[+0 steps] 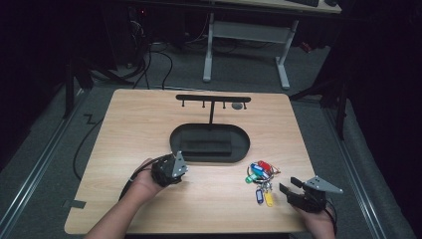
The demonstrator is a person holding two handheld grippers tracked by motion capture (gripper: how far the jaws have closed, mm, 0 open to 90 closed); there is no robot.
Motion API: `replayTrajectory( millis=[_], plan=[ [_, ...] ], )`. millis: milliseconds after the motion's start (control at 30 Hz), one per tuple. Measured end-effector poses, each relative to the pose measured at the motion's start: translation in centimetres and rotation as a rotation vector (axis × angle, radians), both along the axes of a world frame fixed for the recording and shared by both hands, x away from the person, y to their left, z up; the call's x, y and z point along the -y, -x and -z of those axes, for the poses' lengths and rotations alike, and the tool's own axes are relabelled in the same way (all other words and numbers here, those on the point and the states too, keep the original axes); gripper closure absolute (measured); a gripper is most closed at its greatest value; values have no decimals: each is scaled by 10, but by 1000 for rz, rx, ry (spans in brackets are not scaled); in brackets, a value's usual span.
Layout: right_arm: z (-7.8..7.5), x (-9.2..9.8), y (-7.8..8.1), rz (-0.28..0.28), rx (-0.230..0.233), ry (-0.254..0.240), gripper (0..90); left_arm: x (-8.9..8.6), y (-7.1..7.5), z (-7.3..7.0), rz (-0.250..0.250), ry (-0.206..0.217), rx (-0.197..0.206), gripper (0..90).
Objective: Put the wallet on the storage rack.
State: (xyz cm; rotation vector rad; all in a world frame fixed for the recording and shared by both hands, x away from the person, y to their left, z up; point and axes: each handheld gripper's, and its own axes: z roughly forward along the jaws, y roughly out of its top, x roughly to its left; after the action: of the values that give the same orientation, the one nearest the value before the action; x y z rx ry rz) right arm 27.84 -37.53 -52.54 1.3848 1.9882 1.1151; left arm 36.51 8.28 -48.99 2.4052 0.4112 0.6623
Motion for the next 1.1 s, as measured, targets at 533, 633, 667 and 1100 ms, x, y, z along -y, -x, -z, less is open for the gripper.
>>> replayTrajectory(
  millis=[533, 633, 667, 1100],
  plan=[
    [0, -3, 0, -18, -5, 9, 413, -45, 58, 27, -130, 260, -105, 547],
    [0, -3, -1, -18, -8, 15, 413, -47, 64, 24, -128, 266, -90, 505],
    [0, -4, -1, -17, -9, 17, 413, -48, 64, 24, -129, 274, -97, 502],
    [0, -6, -3, 6, -17, 42, 405, -45, 59, 29, -106, 279, -150, 427]
  ],
)
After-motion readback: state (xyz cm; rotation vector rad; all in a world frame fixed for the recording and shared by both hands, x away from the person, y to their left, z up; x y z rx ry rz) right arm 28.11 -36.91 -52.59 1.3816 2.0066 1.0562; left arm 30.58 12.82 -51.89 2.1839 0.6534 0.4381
